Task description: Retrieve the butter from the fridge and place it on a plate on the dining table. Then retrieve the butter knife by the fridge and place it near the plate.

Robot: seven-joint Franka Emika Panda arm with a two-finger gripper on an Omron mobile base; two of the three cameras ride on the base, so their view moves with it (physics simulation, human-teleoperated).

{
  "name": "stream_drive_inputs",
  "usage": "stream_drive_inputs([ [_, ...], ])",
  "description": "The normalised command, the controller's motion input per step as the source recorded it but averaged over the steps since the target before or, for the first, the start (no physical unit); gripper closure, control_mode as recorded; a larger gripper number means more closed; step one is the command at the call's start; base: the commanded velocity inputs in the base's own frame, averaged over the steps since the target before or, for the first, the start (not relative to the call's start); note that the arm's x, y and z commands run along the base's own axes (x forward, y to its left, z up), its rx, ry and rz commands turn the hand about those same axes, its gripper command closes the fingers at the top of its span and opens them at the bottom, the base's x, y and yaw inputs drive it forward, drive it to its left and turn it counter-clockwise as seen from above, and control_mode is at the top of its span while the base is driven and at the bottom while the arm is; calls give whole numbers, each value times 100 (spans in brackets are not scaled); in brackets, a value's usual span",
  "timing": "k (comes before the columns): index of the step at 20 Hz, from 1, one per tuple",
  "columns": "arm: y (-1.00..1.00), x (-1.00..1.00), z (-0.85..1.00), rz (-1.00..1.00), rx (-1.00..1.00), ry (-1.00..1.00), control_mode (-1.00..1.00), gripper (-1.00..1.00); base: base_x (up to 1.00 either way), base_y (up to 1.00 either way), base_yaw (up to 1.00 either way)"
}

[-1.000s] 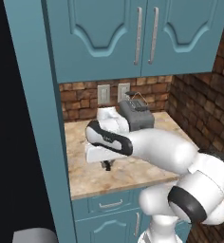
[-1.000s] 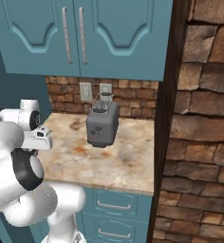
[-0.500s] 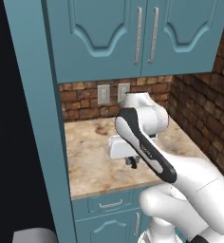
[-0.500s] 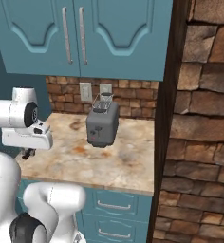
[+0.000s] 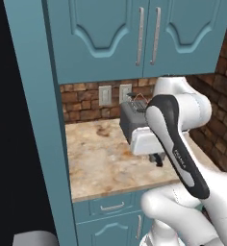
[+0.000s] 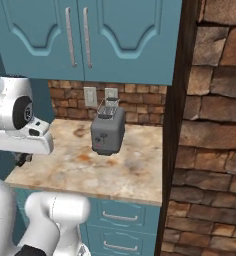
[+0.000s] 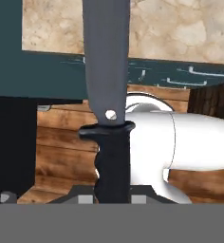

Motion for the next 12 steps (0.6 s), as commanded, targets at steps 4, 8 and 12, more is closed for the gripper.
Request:
stream_drive_inputs([
  [4, 0, 0, 0, 0, 0, 0, 100, 100, -95, -49, 0],
  [8, 0, 0, 0, 0, 0, 0, 100, 100, -98, -81, -6],
  [12, 0, 0, 0, 0, 0, 0, 100, 100, -76, -97, -32],
])
